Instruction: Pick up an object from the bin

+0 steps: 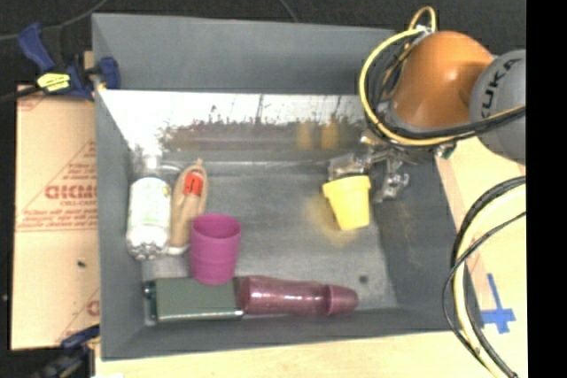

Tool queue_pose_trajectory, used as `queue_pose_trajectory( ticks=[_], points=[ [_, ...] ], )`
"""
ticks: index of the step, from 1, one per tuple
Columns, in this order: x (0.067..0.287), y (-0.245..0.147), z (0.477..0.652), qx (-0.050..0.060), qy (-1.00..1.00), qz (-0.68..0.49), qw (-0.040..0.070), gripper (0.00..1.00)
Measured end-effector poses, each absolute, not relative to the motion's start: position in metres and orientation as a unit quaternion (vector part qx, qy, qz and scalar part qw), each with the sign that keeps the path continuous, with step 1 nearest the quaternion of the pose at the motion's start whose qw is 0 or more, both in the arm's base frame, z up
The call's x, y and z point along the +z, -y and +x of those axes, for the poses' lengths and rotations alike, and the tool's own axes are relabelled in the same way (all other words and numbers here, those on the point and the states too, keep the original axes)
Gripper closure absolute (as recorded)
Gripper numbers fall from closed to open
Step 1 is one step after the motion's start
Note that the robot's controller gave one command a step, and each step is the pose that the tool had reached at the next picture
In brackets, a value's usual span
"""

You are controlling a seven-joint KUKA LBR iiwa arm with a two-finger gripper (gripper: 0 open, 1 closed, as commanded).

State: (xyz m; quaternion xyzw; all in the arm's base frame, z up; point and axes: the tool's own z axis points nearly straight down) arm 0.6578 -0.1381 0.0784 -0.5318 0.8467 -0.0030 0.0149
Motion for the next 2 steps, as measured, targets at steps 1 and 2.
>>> queue_pose_trajectory(
  ticks=[1,2],
  points=[
    [0.0775,0.1429,0.6607,-0.005,-0.745,-0.667,0.014,1.0],
    [0.0775,0.143,0.6607,-0.004,-0.746,-0.666,0.015,1.0]
  ],
)
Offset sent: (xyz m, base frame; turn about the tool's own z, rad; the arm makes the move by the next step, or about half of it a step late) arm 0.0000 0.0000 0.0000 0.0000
